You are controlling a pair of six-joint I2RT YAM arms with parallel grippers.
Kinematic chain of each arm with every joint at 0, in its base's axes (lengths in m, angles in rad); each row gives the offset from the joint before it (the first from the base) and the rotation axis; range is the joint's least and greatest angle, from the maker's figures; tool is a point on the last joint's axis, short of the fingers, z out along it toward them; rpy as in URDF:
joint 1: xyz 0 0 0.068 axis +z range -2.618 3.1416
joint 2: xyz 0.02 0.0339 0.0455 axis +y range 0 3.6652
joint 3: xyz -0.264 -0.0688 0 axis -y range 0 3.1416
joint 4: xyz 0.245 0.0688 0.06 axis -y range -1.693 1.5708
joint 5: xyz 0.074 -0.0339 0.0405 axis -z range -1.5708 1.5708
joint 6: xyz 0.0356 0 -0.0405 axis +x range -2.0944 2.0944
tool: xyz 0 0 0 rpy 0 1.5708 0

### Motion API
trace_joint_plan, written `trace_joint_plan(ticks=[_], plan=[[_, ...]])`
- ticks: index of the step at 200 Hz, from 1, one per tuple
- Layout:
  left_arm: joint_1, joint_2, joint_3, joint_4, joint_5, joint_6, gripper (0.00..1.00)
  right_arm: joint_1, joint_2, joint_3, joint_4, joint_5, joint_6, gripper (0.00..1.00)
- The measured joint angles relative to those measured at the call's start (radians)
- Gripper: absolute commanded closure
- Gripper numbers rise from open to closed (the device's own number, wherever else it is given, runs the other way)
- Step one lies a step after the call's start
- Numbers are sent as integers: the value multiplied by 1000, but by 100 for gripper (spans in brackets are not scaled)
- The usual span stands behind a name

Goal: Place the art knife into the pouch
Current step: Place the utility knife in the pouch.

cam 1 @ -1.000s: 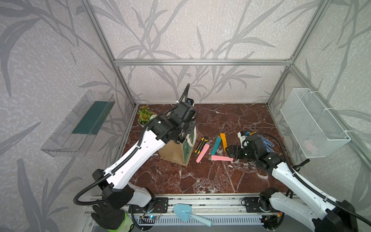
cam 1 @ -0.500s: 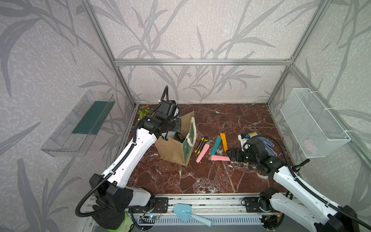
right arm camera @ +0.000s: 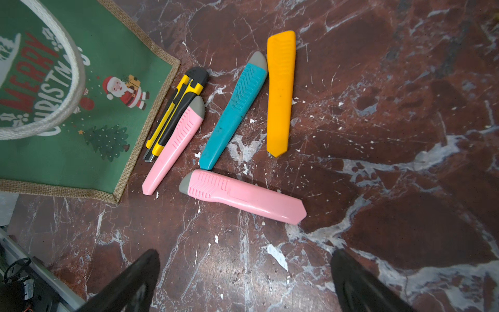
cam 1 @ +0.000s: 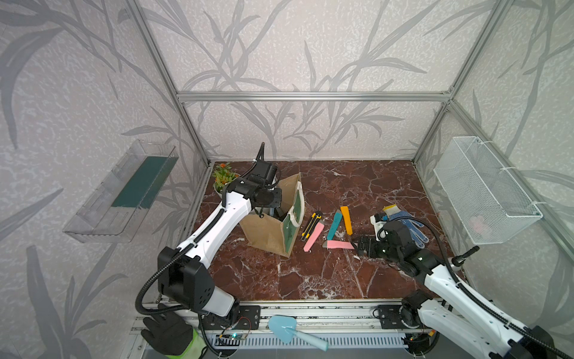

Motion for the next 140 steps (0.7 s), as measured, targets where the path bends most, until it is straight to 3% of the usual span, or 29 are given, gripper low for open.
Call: trace_joint_plan(ticks=[23,47,57,104,140], plan=[[-6,-20,-24,7,35,-2,28,0,35,-4,21,-23,25,1],[-33,-69,-27,3,38,-6,13,0,66,-4,37,-37,38,1],[-50,-97,-20,-6,30,-2,1,0,76,-3,39,-39,42,1],[-202,-178,78,-21,-51,15,1,0,99,62,-11,-43,48,1],[-332,-192,79,-8,-63,18,10,0,61,94,-55,-46,48,1]])
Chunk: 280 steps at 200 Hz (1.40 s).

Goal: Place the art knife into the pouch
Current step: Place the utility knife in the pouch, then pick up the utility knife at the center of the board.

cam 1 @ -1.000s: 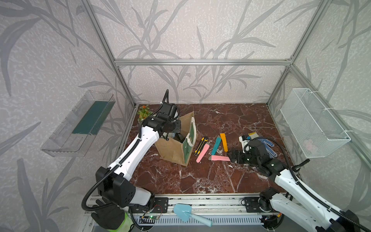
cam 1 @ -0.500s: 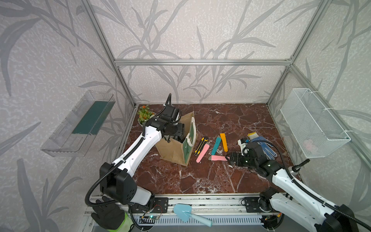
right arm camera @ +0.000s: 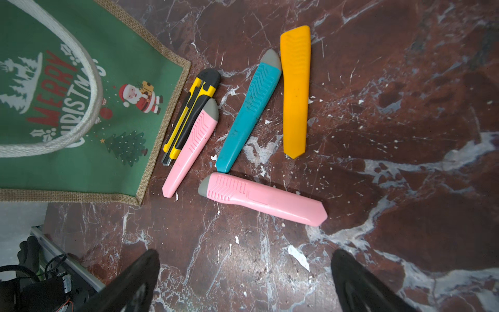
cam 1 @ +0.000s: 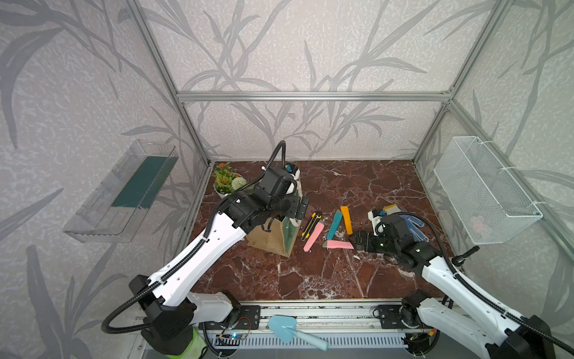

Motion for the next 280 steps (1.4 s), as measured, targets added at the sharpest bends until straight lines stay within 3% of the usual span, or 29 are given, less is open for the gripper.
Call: trace_joint_plan(ticks=[30,100,136,180,280], plan=[[-99,1,-45,31,-1,-5,26,0,-84,-1,-54,-14,11,1],[-246,95,-134,103,-6,-3,37,0,-341,-62,-160,-5,63,1],[-248,270,-134,142,-37,-3,43,0,-382,-62,-204,-9,83,1],[-240,530,-47,127,-158,-12,49,0,-436,-59,-285,-2,128,1],[-161,764,52,156,-201,16,55,0,-450,-31,-344,96,154,0]])
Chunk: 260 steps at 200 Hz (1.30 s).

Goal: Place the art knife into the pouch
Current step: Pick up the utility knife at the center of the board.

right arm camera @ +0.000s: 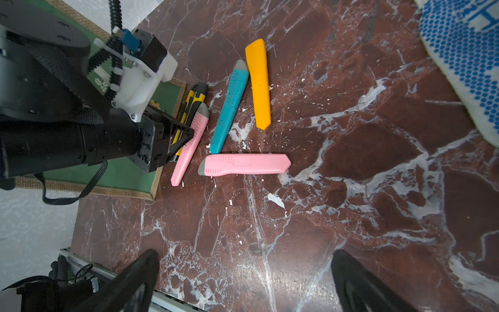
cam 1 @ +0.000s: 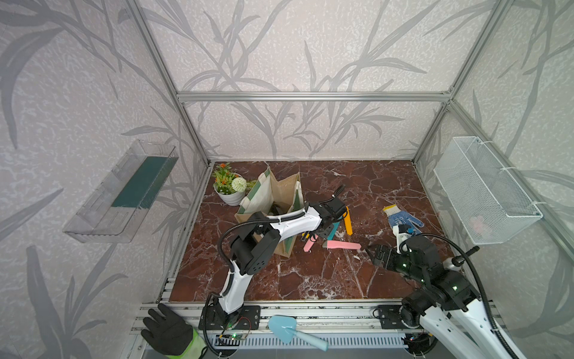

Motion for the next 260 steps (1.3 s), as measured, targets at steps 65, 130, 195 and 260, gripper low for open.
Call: trace_joint_plan(ticks=[65,130,195,260], plan=[[-1,25,0,29,15,0,60,0,21,1,-18,22,-1,0],[-10,61,13,36,18,0,61,0,31,0,-18,32,-1,0],[-11,83,46,34,19,1,67,0,40,0,-17,39,-8,0],[0,83,46,34,41,2,68,0,48,-5,-11,39,-11,0]])
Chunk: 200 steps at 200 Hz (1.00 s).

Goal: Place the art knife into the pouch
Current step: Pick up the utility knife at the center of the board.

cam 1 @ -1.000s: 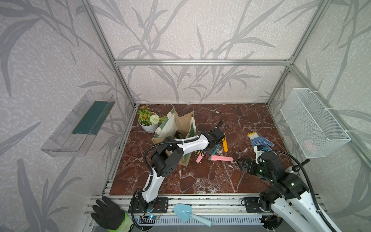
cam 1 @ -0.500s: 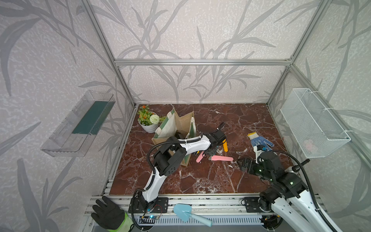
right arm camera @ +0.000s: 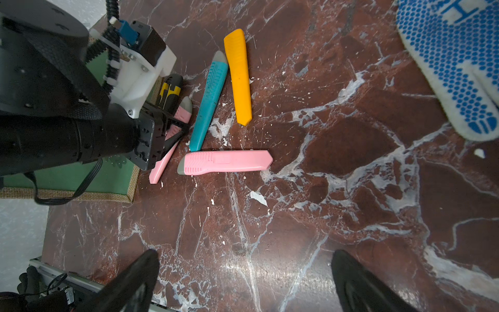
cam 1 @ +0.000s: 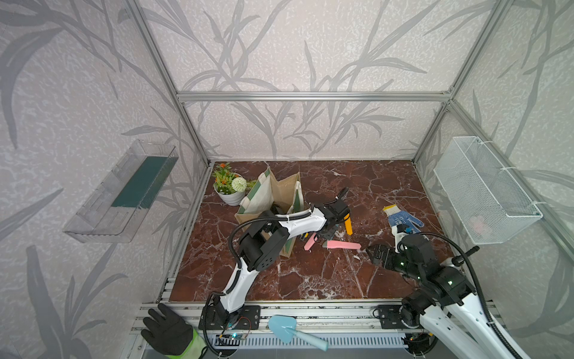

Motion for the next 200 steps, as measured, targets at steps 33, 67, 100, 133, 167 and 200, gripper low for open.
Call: trace_joint_plan(ticks=[33,67,100,133,167,200], plan=[[6,0,1,2,12,0,69,0,6,-8,8,0,1,0],[7,3,5,2,27,6,69,0,18,-8,16,0,1,0],[13,6,12,2,35,13,72,0,18,-8,22,0,1,0],[19,5,26,5,34,17,86,0,28,-10,30,0,1,0],[26,5,31,7,37,18,83,0,37,-11,35,0,1,0],[40,8,39,3,45,18,80,0,38,-11,40,7,1,0]])
